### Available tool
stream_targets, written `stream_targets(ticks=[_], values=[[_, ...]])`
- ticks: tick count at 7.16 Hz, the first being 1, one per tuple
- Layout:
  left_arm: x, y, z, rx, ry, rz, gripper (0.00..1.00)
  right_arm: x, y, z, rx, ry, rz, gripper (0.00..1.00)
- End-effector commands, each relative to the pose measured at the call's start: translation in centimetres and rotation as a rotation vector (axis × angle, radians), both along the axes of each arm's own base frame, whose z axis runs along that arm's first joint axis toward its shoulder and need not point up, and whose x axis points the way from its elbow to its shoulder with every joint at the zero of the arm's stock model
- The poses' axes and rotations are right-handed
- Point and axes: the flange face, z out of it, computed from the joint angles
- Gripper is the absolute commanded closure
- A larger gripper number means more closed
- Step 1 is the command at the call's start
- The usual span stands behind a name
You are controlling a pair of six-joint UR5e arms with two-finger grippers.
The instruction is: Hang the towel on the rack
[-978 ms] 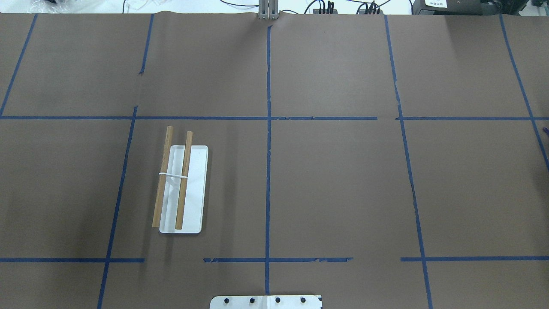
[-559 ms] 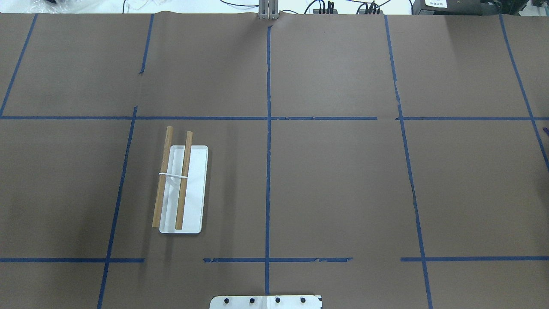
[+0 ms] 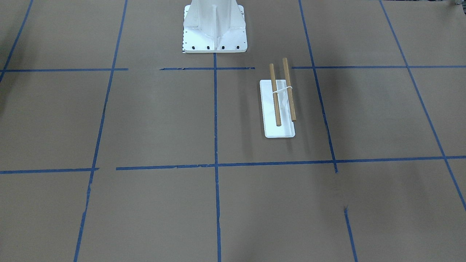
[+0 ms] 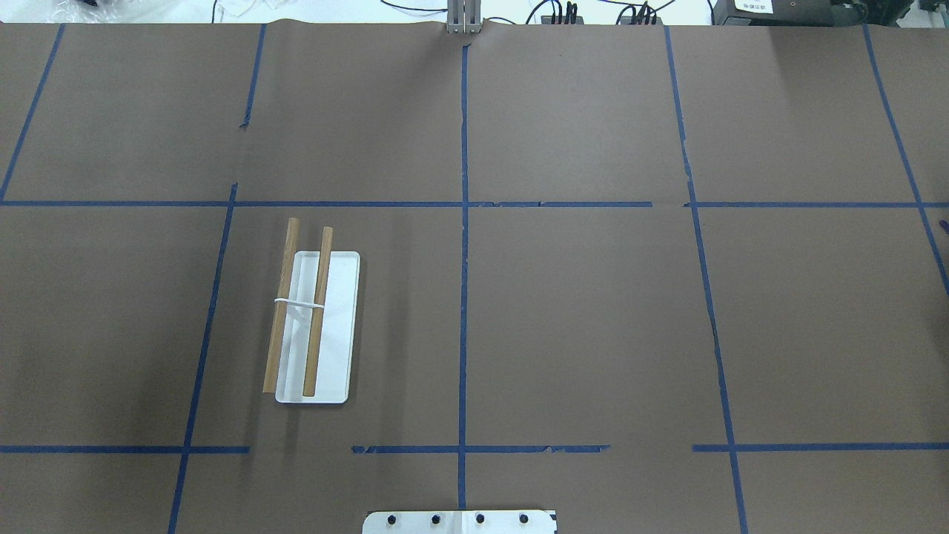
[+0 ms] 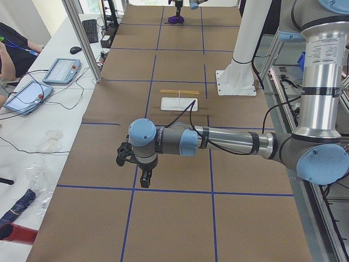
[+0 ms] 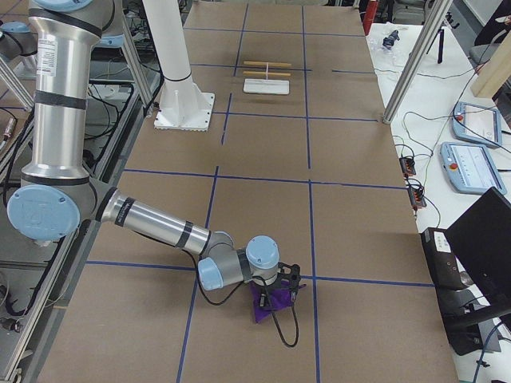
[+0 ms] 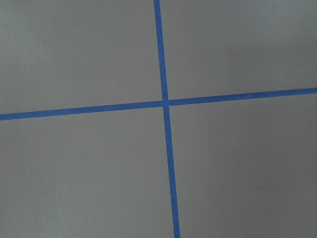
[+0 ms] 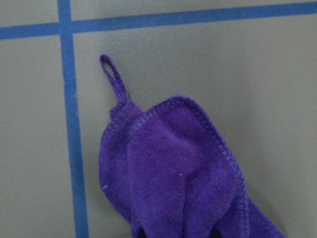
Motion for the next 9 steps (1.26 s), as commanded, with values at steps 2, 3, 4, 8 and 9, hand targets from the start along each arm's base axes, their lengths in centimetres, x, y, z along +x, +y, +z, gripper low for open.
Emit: stream_targets(ticks=[2,3,4,8,9], values=[[0.0,0.1,-0.6,0.01,0.0,-0.002,0.0,5.2,-1.0,-6.4,0.164,-0.047,0.068,1.0],[0.0,0.1,-0.6,0.011,0.0,-0.002,0.0,7.7,-1.1,-9.5,0.241,-0.06,0.092,1.0],[0.0,0.0,-0.8,0.014,0.0,-0.002,0.0,8.5,-2.0,-13.9,0.319,-0.064,0.109,1.0],[2.5,-3.1,-7.3,0.362,0.011,-0.009,0.0,-4.5,-9.8,-38.2,0.489,-0.231,0.01,1.0],[4.7,-4.8,-10.2,0.408,0.038,-0.013,0.0,-10.2,-9.8,-43.0,0.507,-0.293,-0.032,1.0]])
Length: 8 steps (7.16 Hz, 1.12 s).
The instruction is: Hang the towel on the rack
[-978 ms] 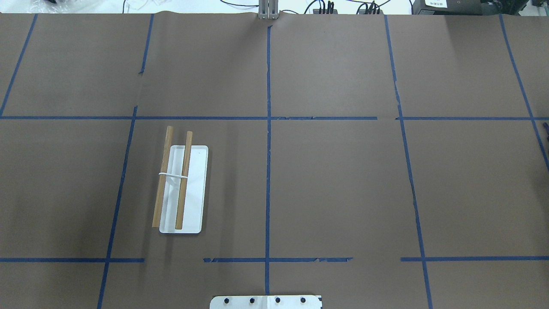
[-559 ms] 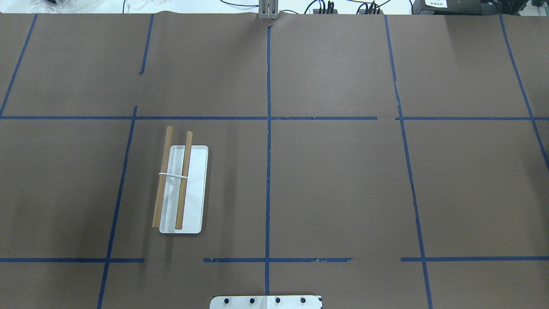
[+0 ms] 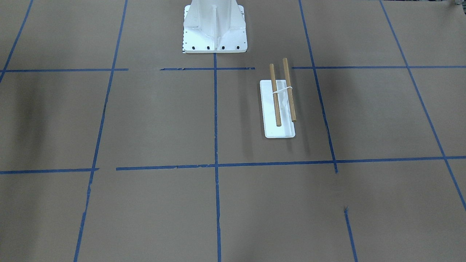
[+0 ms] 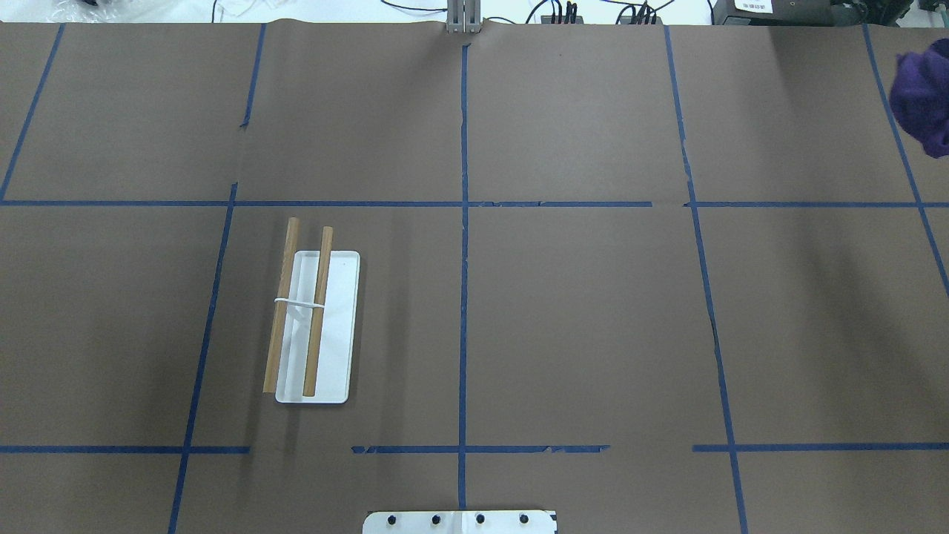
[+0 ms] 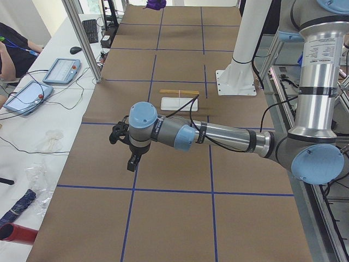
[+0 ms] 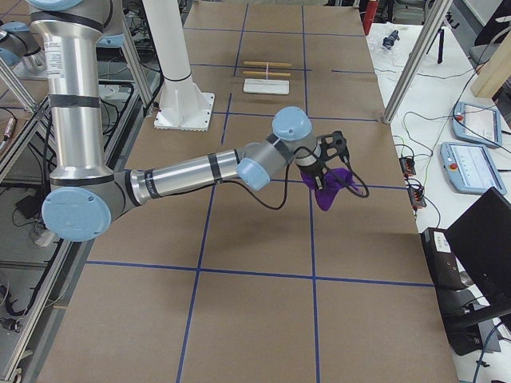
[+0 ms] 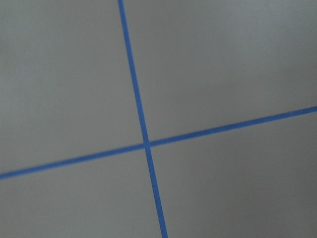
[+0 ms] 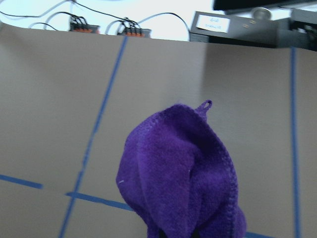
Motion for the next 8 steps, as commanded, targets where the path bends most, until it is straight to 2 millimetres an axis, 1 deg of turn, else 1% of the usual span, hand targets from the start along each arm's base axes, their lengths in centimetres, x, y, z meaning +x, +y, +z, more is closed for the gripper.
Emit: stream_targets(ticks=[1,2,3,4,5,6,7,8], values=[[3.4,-2.2,-5.5,0.166,0.06,-0.01,0.0,-11.0,-0.1,-11.7,0.064,-0.123,-0.092,1.0],[5.0,-2.3,-6.9,0.184,0.121,-0.043,0.0,-14.8,1.1,-15.2,0.067,-0.168,-0.118,1.0],[9.1,-1.7,-8.7,0.165,0.232,-0.071,0.0,-19.7,2.6,-19.7,0.107,-0.207,-0.127,1.0],[12.4,-1.7,-10.7,0.123,0.347,-0.097,0.0,-24.2,4.9,-22.5,0.129,-0.234,-0.117,1.0],[16.7,-1.5,-13.4,0.047,0.461,-0.098,0.0,-28.5,7.8,-24.9,0.138,-0.269,-0.122,1.0],[19.9,-1.9,-17.0,-0.043,0.561,-0.105,0.0,-30.9,9.4,-26.9,0.118,-0.311,-0.129,1.0],[22.9,-2.3,-21.0,-0.12,0.631,-0.097,0.0,-31.3,9.8,-28.4,0.133,-0.335,-0.137,1.0],[26.2,-2.0,-25.5,-0.207,0.707,-0.076,0.0,-31.9,10.4,-29.5,0.141,-0.352,-0.153,1.0]])
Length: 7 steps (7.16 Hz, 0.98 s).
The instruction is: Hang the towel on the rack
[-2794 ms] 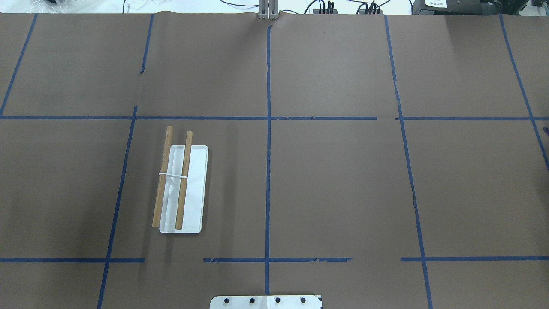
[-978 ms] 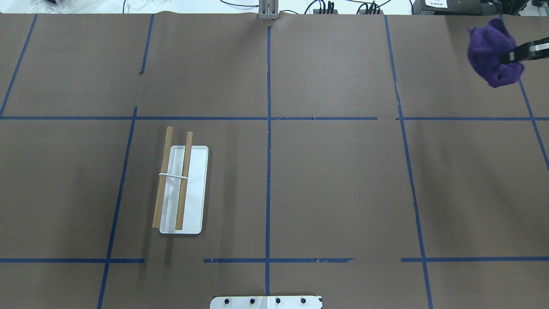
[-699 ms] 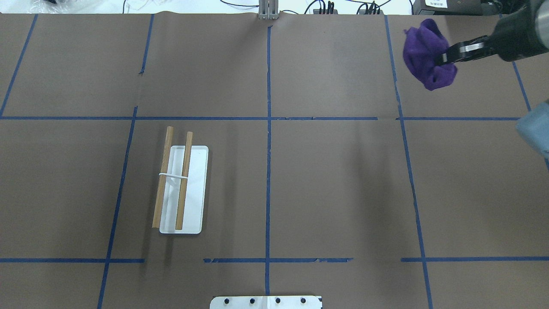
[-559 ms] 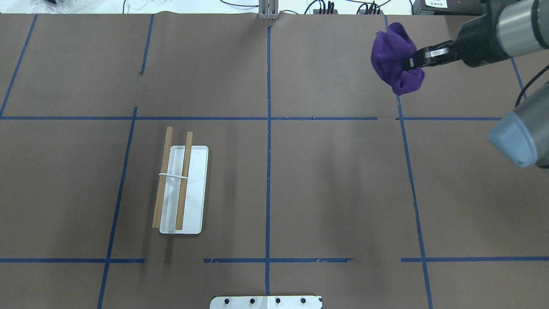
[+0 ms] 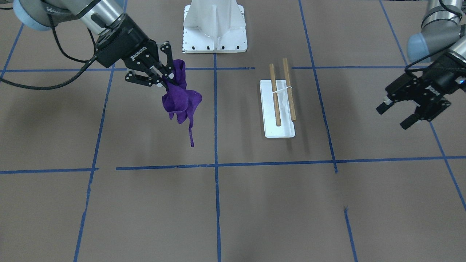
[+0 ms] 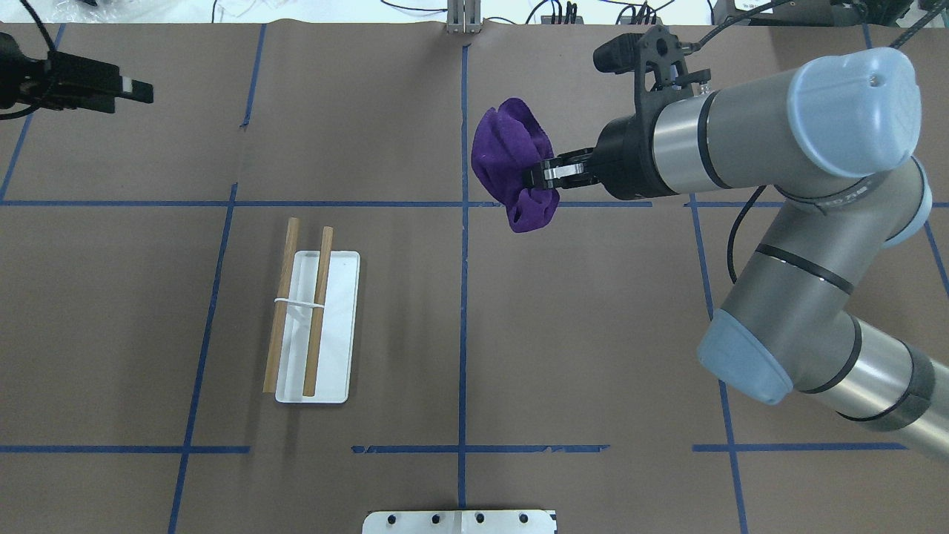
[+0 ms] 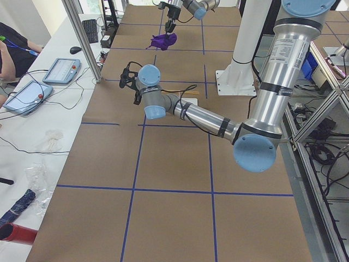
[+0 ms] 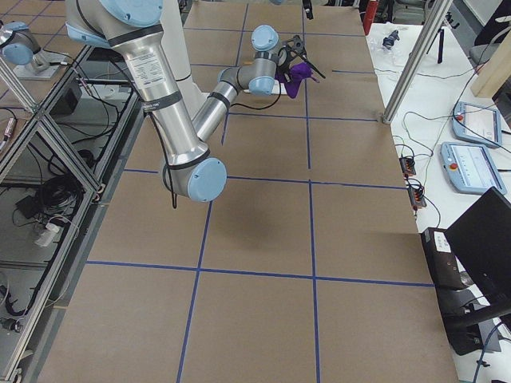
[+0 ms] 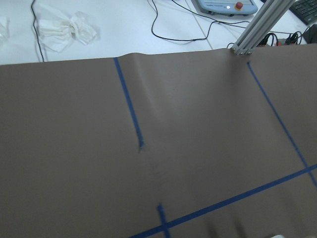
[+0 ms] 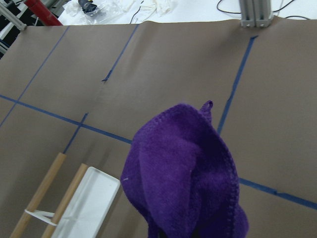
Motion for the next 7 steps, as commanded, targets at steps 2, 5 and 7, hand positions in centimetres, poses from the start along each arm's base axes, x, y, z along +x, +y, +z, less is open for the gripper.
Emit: stream_targets(ticks=[2,5,7], values=[[12.4,3.5,-12.3,-0.215,0.21,0.192,0.03,-0.9,1.5,-2.7,0.022,-0.047,-0.025,1.0],[14.8,5.0,-16.1,-0.216,0.254,0.247,0.09,-1.8,2.7,-3.0,0.044,-0.075,-0.049,1.0],[16.1,5.4,-17.5,-0.2,0.267,0.252,0.17,-2.0,2.9,-3.1,0.046,-0.077,-0.054,1.0]])
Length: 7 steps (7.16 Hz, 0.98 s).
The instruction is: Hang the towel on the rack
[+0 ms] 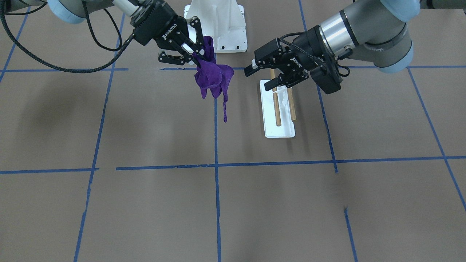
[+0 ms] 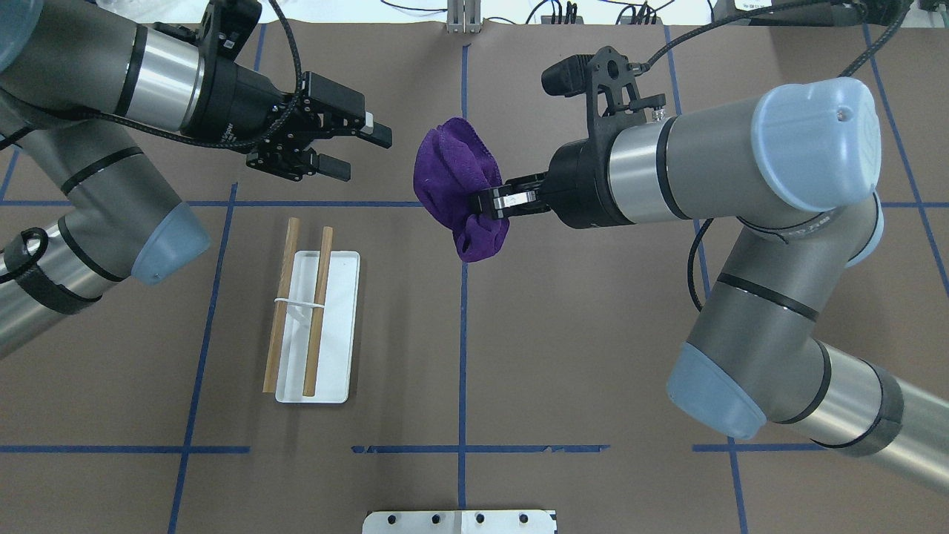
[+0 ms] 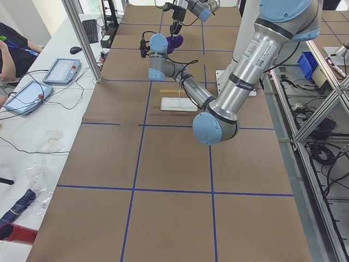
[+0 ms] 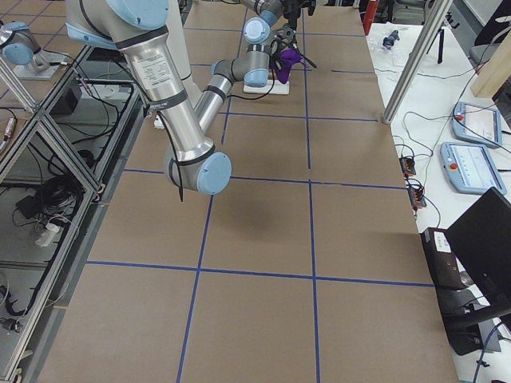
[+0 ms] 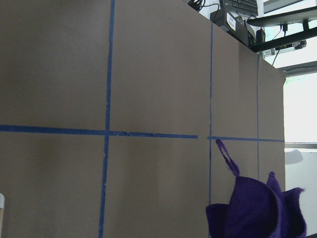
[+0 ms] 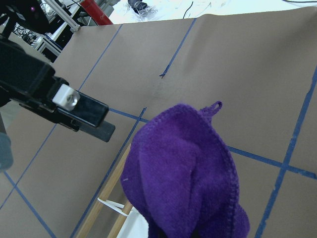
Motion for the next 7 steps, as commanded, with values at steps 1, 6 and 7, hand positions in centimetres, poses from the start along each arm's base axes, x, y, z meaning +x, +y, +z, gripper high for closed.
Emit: stream_targets(ticks=[1,6,7], values=[[1.0,0.4,-1.4,0.013,0.015,0.003,0.18,-0.2,0.2,0.0,0.002,-0.003,-0.005,1.0],[1.3,0.8,-2.0,0.025,0.024,0.012,0.44,-0.4,0.3,0.0,0.003,-0.004,-0.009,1.0],[1.2,0.9,-2.5,0.031,0.03,0.012,0.45,-0.4,0.3,0.0,0.003,-0.004,-0.009,1.0]])
